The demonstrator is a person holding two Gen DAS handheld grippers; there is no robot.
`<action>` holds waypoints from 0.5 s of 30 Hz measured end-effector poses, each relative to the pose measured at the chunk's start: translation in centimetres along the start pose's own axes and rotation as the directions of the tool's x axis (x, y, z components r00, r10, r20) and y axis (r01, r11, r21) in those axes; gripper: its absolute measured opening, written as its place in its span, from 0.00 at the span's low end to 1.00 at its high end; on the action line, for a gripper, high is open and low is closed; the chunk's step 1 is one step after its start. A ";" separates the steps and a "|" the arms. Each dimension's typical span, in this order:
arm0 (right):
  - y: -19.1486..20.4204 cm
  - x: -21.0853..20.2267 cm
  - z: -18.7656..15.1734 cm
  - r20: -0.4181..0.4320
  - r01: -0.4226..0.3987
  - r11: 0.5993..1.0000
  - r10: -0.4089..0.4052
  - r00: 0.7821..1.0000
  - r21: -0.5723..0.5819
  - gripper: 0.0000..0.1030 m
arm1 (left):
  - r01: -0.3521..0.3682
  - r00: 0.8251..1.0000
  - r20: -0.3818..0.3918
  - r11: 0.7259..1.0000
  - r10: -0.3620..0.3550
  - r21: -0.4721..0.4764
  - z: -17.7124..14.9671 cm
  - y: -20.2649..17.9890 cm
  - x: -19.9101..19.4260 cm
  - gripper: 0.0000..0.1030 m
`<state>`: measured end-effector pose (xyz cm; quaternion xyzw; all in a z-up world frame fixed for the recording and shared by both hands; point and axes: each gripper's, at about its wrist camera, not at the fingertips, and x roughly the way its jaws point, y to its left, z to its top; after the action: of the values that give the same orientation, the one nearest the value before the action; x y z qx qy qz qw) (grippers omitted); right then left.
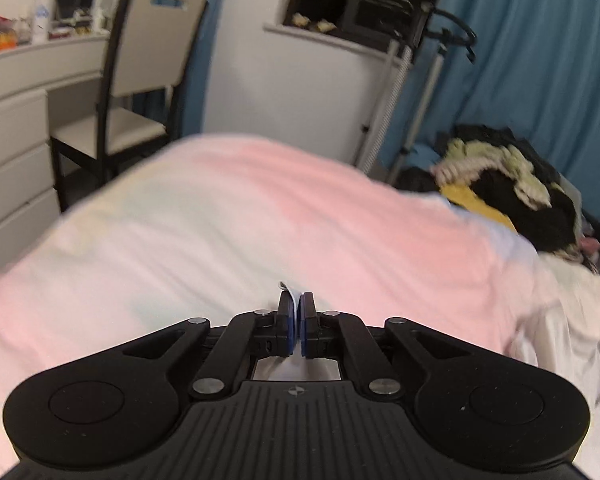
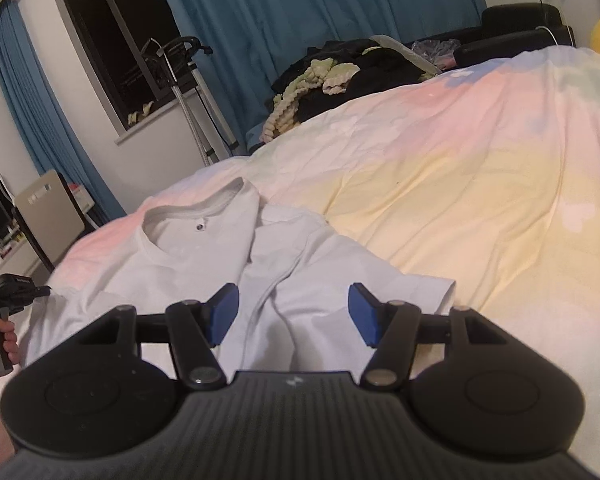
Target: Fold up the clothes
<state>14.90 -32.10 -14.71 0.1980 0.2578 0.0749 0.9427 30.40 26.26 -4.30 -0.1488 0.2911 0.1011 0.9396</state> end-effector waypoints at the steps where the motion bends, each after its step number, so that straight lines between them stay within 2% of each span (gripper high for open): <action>1: 0.0 0.1 0.0 0.002 0.000 1.000 0.000 1.000 -0.005 0.60 | 0.017 1.000 -0.007 1.000 -0.017 0.007 -0.3 -0.3 0.0 0.06; 3: 0.1 0.1 0.0 0.008 -0.001 1.000 0.001 1.000 -0.019 0.60 | 0.050 0.999 -0.017 0.999 -0.050 0.019 -0.8 -0.9 -0.2 0.16; 4: 0.2 0.0 0.0 0.012 0.001 1.000 -0.001 1.000 -0.022 0.60 | 0.069 0.998 -0.012 0.997 -0.069 0.026 -0.9 -1.4 -0.8 0.36; 5: 0.2 -0.2 0.1 0.015 0.003 1.000 -0.003 1.000 -0.025 0.60 | 0.085 0.996 0.001 0.996 -0.085 0.040 -1.1 -1.9 -1.6 0.61; 7: 0.3 -0.6 0.2 0.025 0.002 1.000 -0.001 1.000 -0.030 0.60 | 0.099 0.994 0.044 0.990 -0.104 0.096 -1.6 -3.1 -3.8 0.76; 12: 0.8 -2.3 0.5 0.058 -0.012 0.998 0.015 0.998 -0.054 0.60 | 0.187 0.979 0.054 0.971 -0.197 0.151 -3.8 -6.0 -10.6 0.81; 14: 1.0 -3.2 0.6 0.067 -0.021 0.998 0.025 0.997 -0.062 0.60 | 0.223 0.969 0.069 0.961 -0.237 0.163 -5.0 -7.0 -13.5 0.87; 15: 1.1 -3.7 0.6 0.072 -0.024 0.997 0.029 0.997 -0.070 0.60 | 0.242 0.964 0.074 0.956 -0.256 0.164 -5.7 -7.6 -14.9 0.87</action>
<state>12.02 -32.20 -12.09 0.1711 0.2176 0.0891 0.9568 17.46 15.73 1.54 -0.1064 0.2320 -0.0339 0.9663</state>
